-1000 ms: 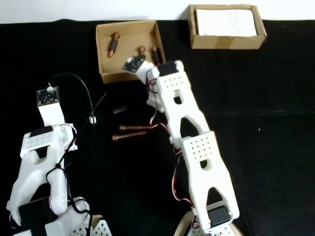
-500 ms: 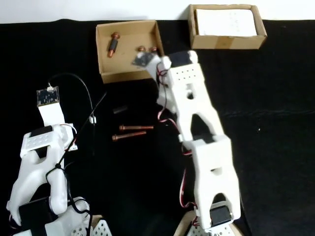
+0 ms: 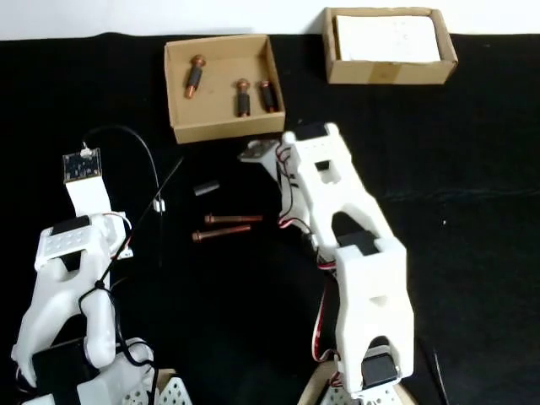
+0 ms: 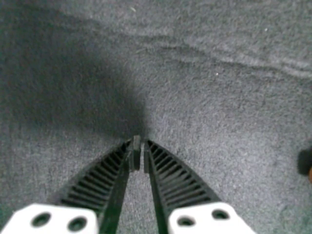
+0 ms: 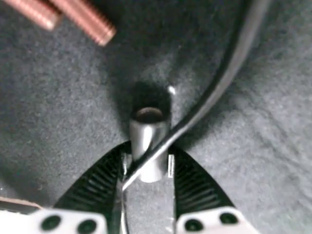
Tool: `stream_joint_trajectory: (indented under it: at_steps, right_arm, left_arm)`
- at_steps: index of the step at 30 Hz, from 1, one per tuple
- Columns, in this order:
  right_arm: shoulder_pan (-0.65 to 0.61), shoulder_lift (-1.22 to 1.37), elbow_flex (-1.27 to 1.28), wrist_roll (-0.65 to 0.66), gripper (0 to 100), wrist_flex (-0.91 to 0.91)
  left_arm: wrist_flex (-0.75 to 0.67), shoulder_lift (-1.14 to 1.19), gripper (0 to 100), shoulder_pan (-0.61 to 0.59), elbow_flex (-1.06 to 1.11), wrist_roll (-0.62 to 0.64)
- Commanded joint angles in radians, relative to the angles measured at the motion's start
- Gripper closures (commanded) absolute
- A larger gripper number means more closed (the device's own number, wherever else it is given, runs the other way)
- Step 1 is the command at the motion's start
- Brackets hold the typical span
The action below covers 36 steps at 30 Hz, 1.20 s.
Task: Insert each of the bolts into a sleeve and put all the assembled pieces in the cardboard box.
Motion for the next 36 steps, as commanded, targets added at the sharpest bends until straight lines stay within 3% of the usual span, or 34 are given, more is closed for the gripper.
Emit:
stream_joint_trajectory:
  at_steps: [1,6,12,17,21,24,30,36]
  right_arm:
    - [0.01,0.041,0.002,-0.006,97.0,-0.01]
    - [0.01,0.048,0.008,-0.107,88.9,-0.012]
    - [0.01,0.05,0.01,-0.112,89.5,-0.012]
    - [0.013,0.05,0.012,-0.115,99.1,-0.016]
    - [0.035,0.048,0.012,-0.118,99.0,-0.018]
    - [0.064,0.044,0.012,-0.123,99.0,-0.047]
    - [0.079,0.041,0.012,-0.319,99.0,-0.117]
    - [0.081,0.041,0.012,-0.33,99.0,-0.119]
  left_arm:
    - [0.008,0.002,96,-0.01,-0.035,-0.002]
    - [0.009,0.002,96,-0.01,-0.038,0.0]
    - [0.127,0.001,92,0.001,-0.093,0.074]
    - [0.42,-0.058,87,0.142,-0.242,0.176]
    - [0.658,-0.136,77,0.337,-0.412,0.315]
    - [0.744,-0.137,71,0.469,-0.529,0.377]
    - [0.75,0.107,72,0.562,-0.763,0.572]
    - [0.921,0.469,72,0.59,-1.095,0.807]
